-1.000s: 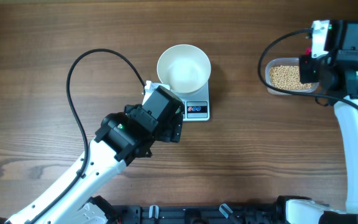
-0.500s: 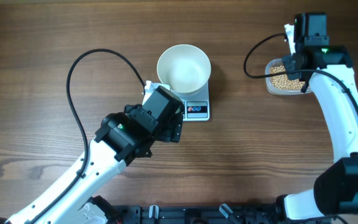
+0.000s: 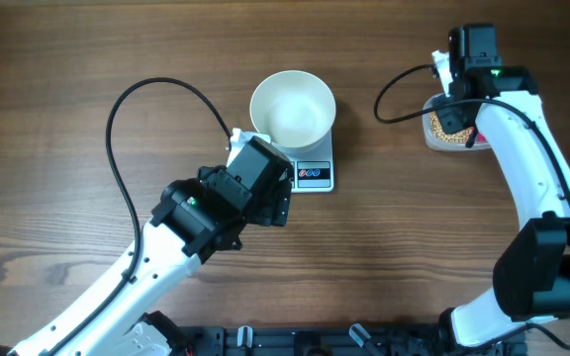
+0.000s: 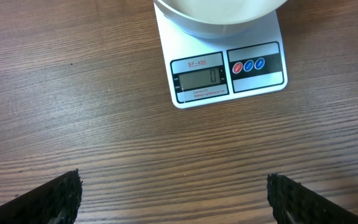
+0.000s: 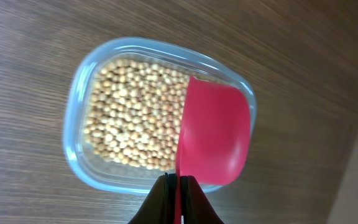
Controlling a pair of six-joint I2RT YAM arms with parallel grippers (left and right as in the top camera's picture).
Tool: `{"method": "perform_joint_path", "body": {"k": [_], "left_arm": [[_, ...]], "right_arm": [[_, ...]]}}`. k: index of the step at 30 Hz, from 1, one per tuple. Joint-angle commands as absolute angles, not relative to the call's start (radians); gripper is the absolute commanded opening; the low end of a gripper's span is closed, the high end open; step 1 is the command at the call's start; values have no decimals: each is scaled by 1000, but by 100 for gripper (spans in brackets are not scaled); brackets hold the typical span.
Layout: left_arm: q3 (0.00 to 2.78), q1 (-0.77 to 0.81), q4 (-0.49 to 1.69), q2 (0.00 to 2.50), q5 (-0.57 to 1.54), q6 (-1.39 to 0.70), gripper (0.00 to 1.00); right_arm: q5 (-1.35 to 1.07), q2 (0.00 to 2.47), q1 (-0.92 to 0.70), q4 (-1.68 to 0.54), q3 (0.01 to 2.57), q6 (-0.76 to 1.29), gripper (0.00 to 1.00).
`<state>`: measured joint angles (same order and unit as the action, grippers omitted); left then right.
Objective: Scoop item into bowl and weigh 150g on scale
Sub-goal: 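Lower the scoop into the soybean tub with the right gripper, then drag the scoop through the soybeans and lift it filled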
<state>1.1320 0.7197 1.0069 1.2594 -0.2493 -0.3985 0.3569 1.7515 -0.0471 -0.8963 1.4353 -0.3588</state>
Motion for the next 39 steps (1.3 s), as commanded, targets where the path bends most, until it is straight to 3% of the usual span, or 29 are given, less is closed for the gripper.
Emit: {"method": "perform_joint_path", "body": {"k": [1, 17, 22, 33, 39], "left_arm": [[1128, 716, 1007, 1259, -252, -400, 100], [1127, 716, 1007, 1259, -252, -400, 100], [1128, 716, 1007, 1259, -252, -400, 100], [1128, 716, 1007, 1259, -252, -400, 100], [1128, 716, 1007, 1259, -252, -400, 100]], "right_arm": [[255, 1777, -59, -903, 1446, -362, 4], [37, 1743, 19, -960, 1448, -205, 4], [-115, 1743, 89, -941, 1448, -207, 4], [-142, 1742, 115, -933, 1448, -207, 4], [-270, 1719, 182, -916, 1448, -211, 4]]}}
